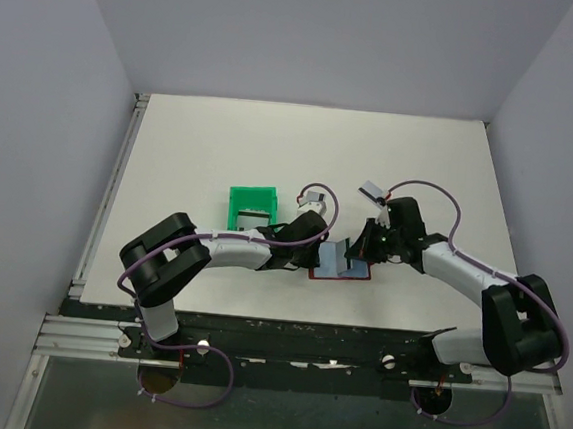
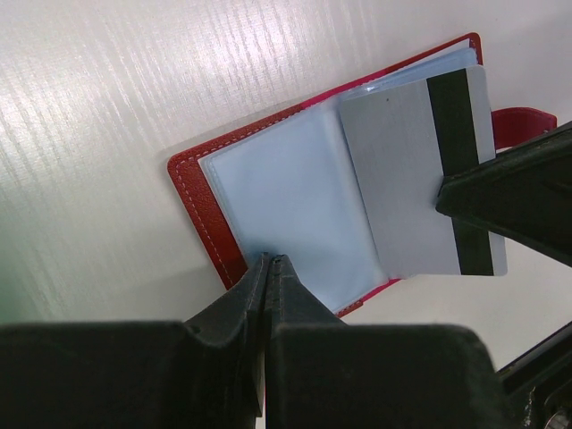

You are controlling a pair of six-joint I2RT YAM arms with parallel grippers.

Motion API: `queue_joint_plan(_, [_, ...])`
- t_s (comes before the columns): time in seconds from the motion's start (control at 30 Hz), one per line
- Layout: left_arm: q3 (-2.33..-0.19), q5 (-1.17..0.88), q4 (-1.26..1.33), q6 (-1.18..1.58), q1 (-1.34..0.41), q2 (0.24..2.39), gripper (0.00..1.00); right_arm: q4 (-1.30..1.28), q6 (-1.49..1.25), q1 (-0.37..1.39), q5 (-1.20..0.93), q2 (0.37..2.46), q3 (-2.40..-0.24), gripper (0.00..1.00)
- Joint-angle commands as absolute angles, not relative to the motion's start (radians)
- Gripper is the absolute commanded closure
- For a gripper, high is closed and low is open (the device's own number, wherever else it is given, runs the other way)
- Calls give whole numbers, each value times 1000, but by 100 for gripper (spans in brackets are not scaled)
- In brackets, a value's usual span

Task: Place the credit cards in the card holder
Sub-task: Insert the credit card into the card holder.

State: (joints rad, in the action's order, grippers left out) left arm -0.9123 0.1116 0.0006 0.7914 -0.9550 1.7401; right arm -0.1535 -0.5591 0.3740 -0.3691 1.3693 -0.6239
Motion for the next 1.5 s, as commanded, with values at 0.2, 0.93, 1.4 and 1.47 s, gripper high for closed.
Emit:
queue_joint_plan(0.2, [-888,91,-43,785,-954,1779,90,-130,-549,376,-359,1405,-611,100])
queue_joint_plan(0.93, [-890,87,-44,785,-954,1786,91,-71,-584,376,-419,1451,-560,100])
queue_joint_plan(1.4, [-896,86,-46,782,-953,1786,91,-72,-604,376,-437,1408,-508,100])
queue_joint_plan(1.47, [-897,84,-49,781,-954,1787,91,-61,-604,376,-445,1420,-508,100])
